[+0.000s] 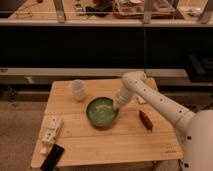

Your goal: Drag the ceramic bowl in a circle

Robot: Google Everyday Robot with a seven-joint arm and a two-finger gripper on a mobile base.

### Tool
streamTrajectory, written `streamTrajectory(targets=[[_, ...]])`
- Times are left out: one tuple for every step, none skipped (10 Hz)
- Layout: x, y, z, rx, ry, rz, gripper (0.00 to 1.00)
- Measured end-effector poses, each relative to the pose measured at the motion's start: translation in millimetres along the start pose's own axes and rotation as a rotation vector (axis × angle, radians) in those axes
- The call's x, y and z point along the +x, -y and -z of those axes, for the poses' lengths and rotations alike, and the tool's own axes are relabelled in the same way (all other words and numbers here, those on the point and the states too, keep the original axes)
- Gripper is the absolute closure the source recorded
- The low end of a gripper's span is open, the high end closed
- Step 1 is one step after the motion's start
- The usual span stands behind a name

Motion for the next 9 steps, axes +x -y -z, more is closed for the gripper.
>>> streamTrajectory(targets=[[-9,-11,2,-0.009,0.002,-0.012,1.0],[-19,-21,4,-0.017,0.002,-0.023,1.0],[-28,-30,9,-0.023,-0.005,-0.03,1.0],[-34,-35,13,-0.027,-0.015,-0.033,1.0],[-42,-39,17,-0.032,-0.023,-0.033,1.0],[-52,-44,21,-0.039,-0.026,-0.031,1.0],[-62,-49,24,-0.047,-0.025,-0.029,1.0],[-74,-54,23,-0.056,-0.017,-0.032,1.0],[-84,-58,22,-0.062,-0.009,-0.037,1.0]])
